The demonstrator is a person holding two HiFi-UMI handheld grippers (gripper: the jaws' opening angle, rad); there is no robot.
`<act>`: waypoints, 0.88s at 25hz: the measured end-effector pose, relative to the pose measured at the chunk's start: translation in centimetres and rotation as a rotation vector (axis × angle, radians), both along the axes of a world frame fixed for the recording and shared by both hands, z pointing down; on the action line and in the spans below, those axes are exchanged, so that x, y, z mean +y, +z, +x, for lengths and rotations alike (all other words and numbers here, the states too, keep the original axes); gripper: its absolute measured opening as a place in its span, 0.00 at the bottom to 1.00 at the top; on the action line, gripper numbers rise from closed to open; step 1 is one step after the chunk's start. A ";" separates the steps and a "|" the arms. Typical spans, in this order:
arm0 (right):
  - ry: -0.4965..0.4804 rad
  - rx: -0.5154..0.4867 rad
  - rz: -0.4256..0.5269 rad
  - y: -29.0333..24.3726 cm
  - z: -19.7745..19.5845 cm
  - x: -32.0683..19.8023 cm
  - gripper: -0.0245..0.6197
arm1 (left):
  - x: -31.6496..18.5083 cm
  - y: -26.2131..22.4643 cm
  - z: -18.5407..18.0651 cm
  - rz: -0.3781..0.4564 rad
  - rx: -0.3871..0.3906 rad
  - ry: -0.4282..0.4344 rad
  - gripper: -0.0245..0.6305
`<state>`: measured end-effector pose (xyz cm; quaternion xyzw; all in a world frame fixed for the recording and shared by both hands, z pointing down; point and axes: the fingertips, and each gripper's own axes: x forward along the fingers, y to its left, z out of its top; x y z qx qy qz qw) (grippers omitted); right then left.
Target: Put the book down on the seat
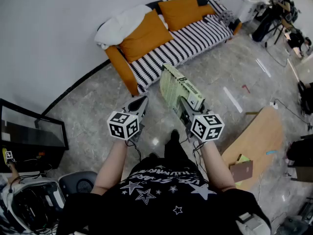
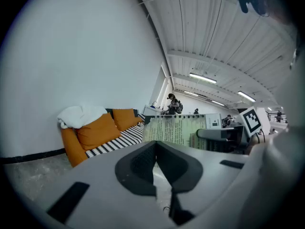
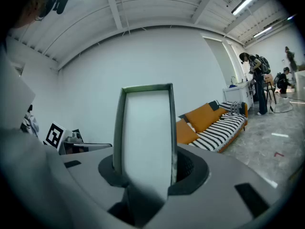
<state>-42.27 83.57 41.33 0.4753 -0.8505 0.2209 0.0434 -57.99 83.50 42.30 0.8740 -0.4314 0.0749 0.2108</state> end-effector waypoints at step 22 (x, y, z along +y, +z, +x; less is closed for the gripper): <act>-0.042 0.002 0.028 -0.8 -4.3 2.5 0.30 | 1.9 -3.1 -3.1 0.128 -0.096 -0.062 0.05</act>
